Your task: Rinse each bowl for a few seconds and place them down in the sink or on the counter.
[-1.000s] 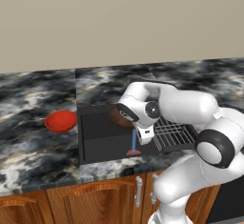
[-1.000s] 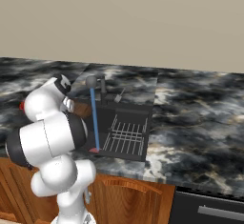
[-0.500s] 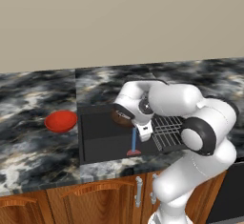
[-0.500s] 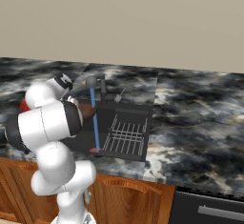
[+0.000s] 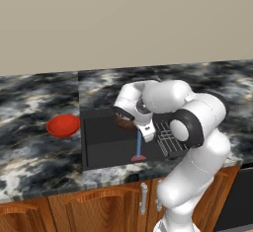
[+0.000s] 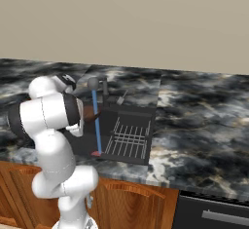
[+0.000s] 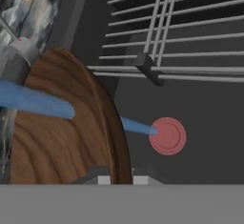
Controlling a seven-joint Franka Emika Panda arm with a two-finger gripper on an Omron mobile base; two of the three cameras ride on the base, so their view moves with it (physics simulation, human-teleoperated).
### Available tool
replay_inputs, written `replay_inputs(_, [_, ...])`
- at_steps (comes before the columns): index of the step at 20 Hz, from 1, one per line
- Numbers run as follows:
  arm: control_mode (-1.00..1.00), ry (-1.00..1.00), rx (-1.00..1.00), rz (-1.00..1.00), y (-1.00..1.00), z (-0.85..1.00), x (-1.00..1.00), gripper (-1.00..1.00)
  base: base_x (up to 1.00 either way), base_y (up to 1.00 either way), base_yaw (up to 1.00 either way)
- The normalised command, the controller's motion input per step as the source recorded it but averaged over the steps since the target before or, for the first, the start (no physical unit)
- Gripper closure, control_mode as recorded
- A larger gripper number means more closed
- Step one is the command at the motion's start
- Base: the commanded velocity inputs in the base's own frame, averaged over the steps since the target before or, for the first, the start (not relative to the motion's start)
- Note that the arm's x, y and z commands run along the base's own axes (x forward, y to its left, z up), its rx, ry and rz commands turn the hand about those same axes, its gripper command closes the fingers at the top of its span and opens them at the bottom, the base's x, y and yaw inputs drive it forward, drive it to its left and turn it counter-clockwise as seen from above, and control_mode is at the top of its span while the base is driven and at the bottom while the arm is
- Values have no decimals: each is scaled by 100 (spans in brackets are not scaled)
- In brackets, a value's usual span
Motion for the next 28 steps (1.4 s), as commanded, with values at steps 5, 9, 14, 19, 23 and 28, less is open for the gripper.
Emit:
replay_inputs(5, [-100, 2, -10, 1, 13, 26, -4, 100, 0, 0, 0])
replay_inputs(9, [-100, 2, -8, 5, 20, 41, -18, 100, 0, 0, 0])
replay_inputs(14, [-100, 5, -4, 8, 20, 41, -24, 100, 0, 0, 0])
replay_inputs(19, [-100, 11, -3, 10, 26, 41, -22, 100, 0, 0, 0])
replay_inputs(23, [-100, 13, -5, 14, 29, 38, -17, 100, 0, 0, 0])
replay_inputs(28, [-100, 11, -8, 16, 27, 41, -15, 100, 0, 0, 0])
